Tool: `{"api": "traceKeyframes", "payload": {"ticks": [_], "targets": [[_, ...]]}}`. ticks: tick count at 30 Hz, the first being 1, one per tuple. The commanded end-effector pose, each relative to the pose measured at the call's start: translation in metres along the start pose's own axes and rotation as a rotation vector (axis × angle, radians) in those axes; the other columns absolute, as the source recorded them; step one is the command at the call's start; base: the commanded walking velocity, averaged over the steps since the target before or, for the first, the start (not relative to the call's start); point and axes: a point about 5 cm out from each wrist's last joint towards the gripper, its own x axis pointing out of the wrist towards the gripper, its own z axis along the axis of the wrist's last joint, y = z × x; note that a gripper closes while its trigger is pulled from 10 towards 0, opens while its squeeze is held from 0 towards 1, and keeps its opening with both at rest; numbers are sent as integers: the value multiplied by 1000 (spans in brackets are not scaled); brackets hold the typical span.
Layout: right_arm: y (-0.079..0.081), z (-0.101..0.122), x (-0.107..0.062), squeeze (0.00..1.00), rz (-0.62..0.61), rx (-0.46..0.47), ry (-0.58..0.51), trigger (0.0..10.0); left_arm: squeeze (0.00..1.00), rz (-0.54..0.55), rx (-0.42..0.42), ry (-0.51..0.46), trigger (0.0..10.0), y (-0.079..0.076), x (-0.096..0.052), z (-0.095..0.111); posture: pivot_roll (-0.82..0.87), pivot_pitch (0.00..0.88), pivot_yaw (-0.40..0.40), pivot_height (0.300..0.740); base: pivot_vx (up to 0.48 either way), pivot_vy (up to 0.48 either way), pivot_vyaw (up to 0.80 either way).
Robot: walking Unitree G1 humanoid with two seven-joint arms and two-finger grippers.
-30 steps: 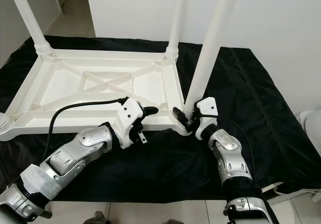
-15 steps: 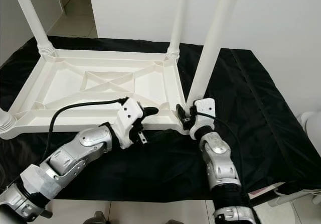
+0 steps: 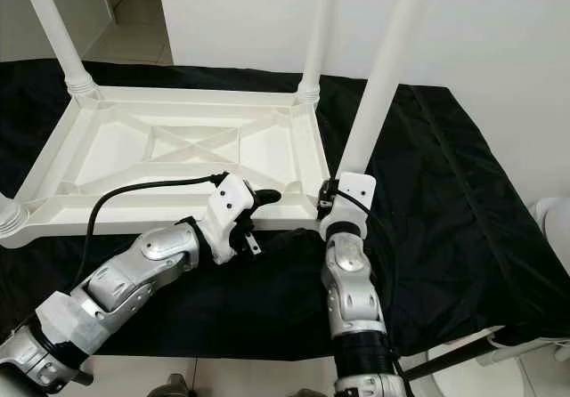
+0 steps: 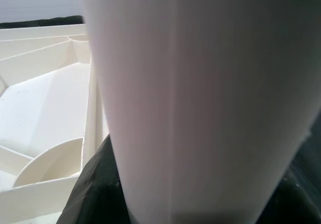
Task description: Building children table
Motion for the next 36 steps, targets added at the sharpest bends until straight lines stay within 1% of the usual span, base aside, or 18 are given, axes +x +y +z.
{"api": "traceKeyframes", "payload": {"ticks": [1,7,8,9,10,13,15,17,19,22,23,24,25,28,31,33,35,36], "targets": [[6,-9,-5,0,-16,55,65,10000,0,-253,6,7,10000,-15,-1,0,19,9,-49,740,0,0,0],[-1,-8,-6,0,-36,37,62,10000,0,-250,8,6,10000,-14,0,1,18,7,-51,740,0,0,0],[-3,-6,-6,255,-27,30,49,10000,0,-248,8,5,10000,-14,0,1,17,7,-52,740,0,0,0],[-3,-6,-6,255,-27,30,49,10000,0,-248,8,5,10000,-14,0,1,17,7,-52,740,0,0,0],[-4,-5,-7,1000,-16,29,36,10000,0,-248,8,5,10000,-14,0,1,17,7,-51,740,0,0,0],[-5,-4,-8,1000,2,31,25,10000,0,-248,8,5,10000,-14,-1,0,17,7,-51,740,0,0,0],[-9,-4,-14,1000,64,20,0,10000,0,-247,8,5,10000,-14,-1,1,19,7,-50,740,0,0,0],[-9,-4,-14,1000,64,20,0,10000,0,-247,8,5,10000,-14,-1,1,19,7,-50,740,0,0,0],[-15,-7,-21,1000,120,9,-18,10000,0,-247,8,6,10000,-14,-2,1,13,10,-44,740,0,0,0],[-16,-8,-25,1000,173,10,-18,10000,0,-249,8,6,10000,-14,-2,1,10,9,-42,740,0,0,0],[-19,-8,-27,0,212,0,-29,10000,0,-254,8,6,10000,-14,-1,1,4,10,-37,740,0,0,0],[-19,-8,-27,0,212,0,-29,10000,0,-254,8,6,10000,-14,-1,1,4,10,-37,740,0,0,0],[-23,-8,-29,0,260,-21,-38,10000,0,-261,10,5,10000,-14,1,1,-2,9,-33,740,0,0,0],[-26,-8,-31,0,285,-45,-50,10000,0,-265,10,5,10000,-15,2,1,-9,9,-30,740,0,0,0],[-40,-2,-28,0,375,-105,-83,10000,0,-280,13,-1,10000,-15,5,2,-21,4,-29,740,0,0,0],[-43,-1,-28,0,392,-122,-90,10000,0,-283,14,-2,10000,-15,4,2,-20,0,-30,740,0,0,0],[-52,2,-19,0,431,-162,-95,10000,0,-279,17,-8,10000,-15,8,4,-10,0,-36,740,0,0,0],[-52,2,-19,0,431,-162,-95,10000,0,-279,17,-8,10000,-15,8,4,-10,0,-36,740,0,0,0]]}}
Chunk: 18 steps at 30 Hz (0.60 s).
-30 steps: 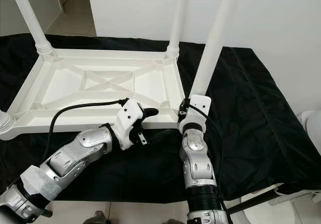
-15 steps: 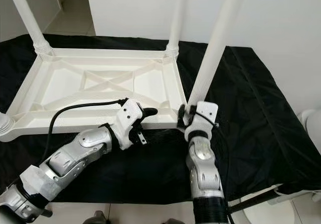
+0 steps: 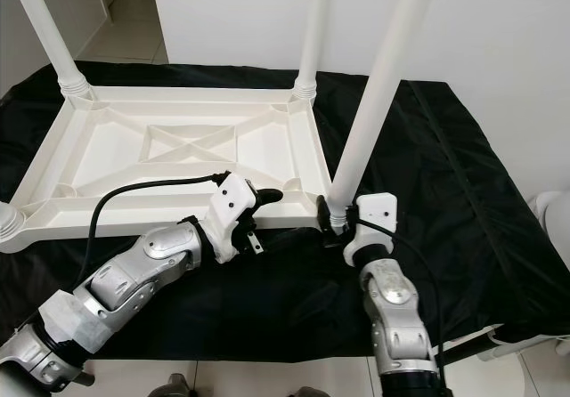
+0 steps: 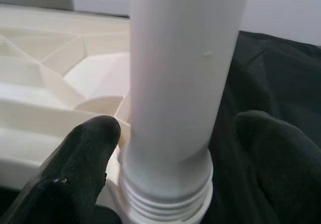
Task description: Building children table
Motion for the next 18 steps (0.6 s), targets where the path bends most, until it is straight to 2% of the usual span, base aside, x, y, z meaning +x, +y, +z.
{"api": "traceKeyframes", "payload": {"ticks": [1,7,10,13,18], "targets": [[-5,0,3,0,27,0,-8,10000,0,-266,17,9,10000,-13,1,0,-10,0,-36,740,0,0,0],[-9,1,7,0,93,-22,-7,10000,0,-261,21,8,10000,-12,1,1,1,0,-42,740,0,0,0],[-8,-1,21,0,229,-75,9,10000,0,-248,28,6,10000,-10,0,1,19,0,-54,740,0,0,0],[-8,-1,21,0,229,-75,9,10000,0,-248,28,6,10000,-10,0,1,19,0,-54,740,0,0,0],[-7,-2,34,0,306,-95,21,10000,0,-243,29,4,10000,-11,0,2,31,0,-57,740,0,0,0]]}}
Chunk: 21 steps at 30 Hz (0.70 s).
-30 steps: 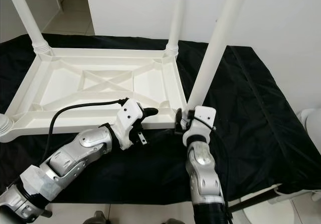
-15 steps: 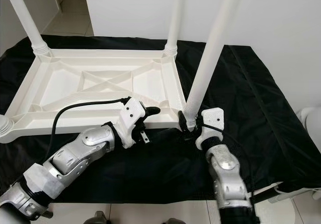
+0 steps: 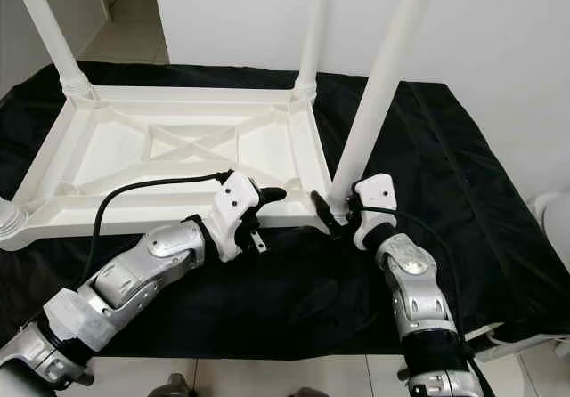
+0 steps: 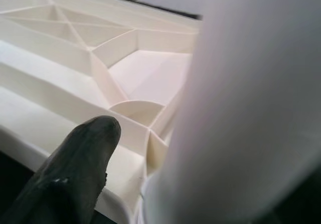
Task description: Building children table
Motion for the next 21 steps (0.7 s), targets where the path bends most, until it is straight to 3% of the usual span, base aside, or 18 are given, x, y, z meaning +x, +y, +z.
{"api": "traceKeyframes", "payload": {"ticks": [1,2,3,4,15,16,21], "targets": [[-2,-2,0,0,14,-13,7,10000,0,-245,23,10,10000,-11,0,1,31,0,-57,740,0,0,0],[-3,-3,3,0,24,-17,15,4510,0,-246,21,11,10000,-12,-1,0,35,0,-56,740,0,0,0],[-4,-5,6,0,32,-12,20,1059,0,-253,15,11,10000,-14,-2,1,31,0,-52,740,0,0,0],[-4,-7,6,0,41,-9,23,0,0,-261,14,17,10000,-16,-3,-1,30,0,-48,740,0,0,0],[5,-20,-3,0,35,41,29,0,0,-278,18,27,10000,-18,-1,-3,29,0,-29,740,0,0,0],[8,-21,-4,0,23,46,26,10000,0,-280,20,29,10000,-17,-2,-3,25,0,-31,740,0,0,0],[15,-22,-4,0,-35,96,34,10000,0,-281,30,39,10000,-13,-2,-5,8,0,-29,740,0,0,0]]}}
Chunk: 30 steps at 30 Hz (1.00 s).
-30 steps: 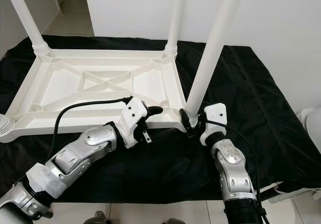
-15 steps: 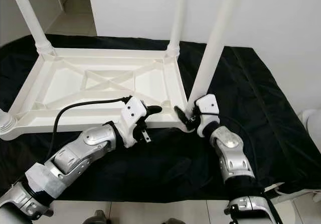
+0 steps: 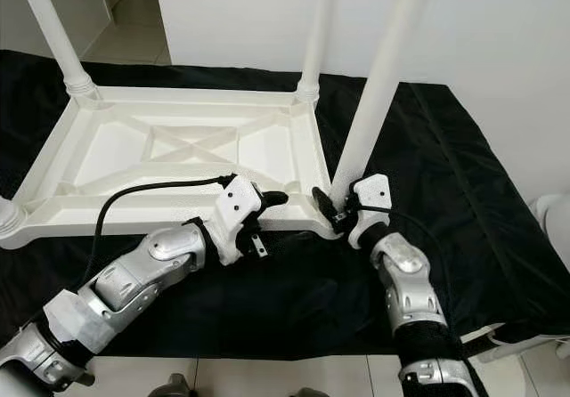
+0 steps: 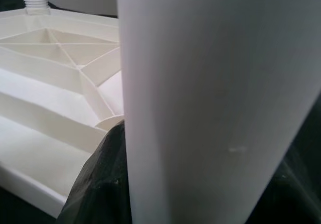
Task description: Building children table
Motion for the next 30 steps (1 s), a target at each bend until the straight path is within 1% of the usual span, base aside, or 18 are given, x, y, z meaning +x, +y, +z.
{"api": "traceKeyframes", "payload": {"ticks": [1,3,6,8,9,10,11,12,15,17,19,20,22,24,27,28,29,30], "targets": [[6,-15,-4,0,6,14,79,10000,0,-272,26,15,10000,-12,0,-1,8,0,-29,740,0,0,0],[8,-16,-4,0,-33,13,96,10000,0,-272,23,4,10000,-12,2,1,5,0,-33,740,0,0,0],[16,-15,-5,0,-166,40,108,10000,0,-272,20,-16,10000,-14,6,5,-5,0,-32,740,0,0,0],[16,-15,-5,0,-166,40,108,10000,0,-272,20,-16,10000,-14,6,5,-5,0,-32,740,0,0,0],[18,-15,-4,0,-220,63,110,10000,0,-272,19,-17,10000,-14,6,5,-5,0,-32,740,0,0,0],[18,-15,-4,0,-220,63,110,10000,0,-272,19,-17,10000,-14,6,5,-5,0,-32,740,0,0,0],[19,-16,-4,0,-314,83,120,10000,0,-272,20,-17,10000,-14,6,5,-5,0,-35,740,0,0,0],[21,-16,-6,0,-471,135,114,10000,0,-270,19,-15,10000,-14,5,4,-2,0,-42,740,0,0,0],[23,-16,-6,0,-513,138,116,10000,0,-269,19,-15,10000,-14,5,3,2,0,-51,740,0,0,0],[32,-18,-8,0,-625,166,127,10000,0,-261,17,-20,10000,-14,6,4,1,0,-54,740,0,0,0],[32,-18,-8,0,-625,166,127,10000,0,-261,17,-20,10000,-14,6,4,1,0,-54,740,0,0,0],[40,-16,-7,0,-668,181,117,10000,0,-260,16,-23,10000,-15,6,4,2,0,-56,740,0,0,0],[40,-16,-7,0,-668,181,117,10000,0,-260,16,-23,10000,-15,6,4,2,0,-56,740,0,0,0],[54,-11,0,0,-613,200,95,10000,0,-263,13,-26,10000,-17,7,4,1,0,-58,740,0,0,0],[56,-10,1,0,-589,198,88,10000,0,-265,11,-26,10000,-17,7,4,2,0,-57,740,0,0,0],[54,-8,-1,145,-565,188,84,10000,0,-268,13,-27,10000,-18,8,4,4,0,-55,740,0,0,0],[53,-7,-3,949,-555,198,74,10000,0,-269,14,-28,10000,-17,8,4,4,0,-55,740,0,0,0],[52,-5,-4,1000,-547,205,64,10000,0,-269,15,-28,10000,-17,8,5,7,0,-54,740,0,0,0]]}}
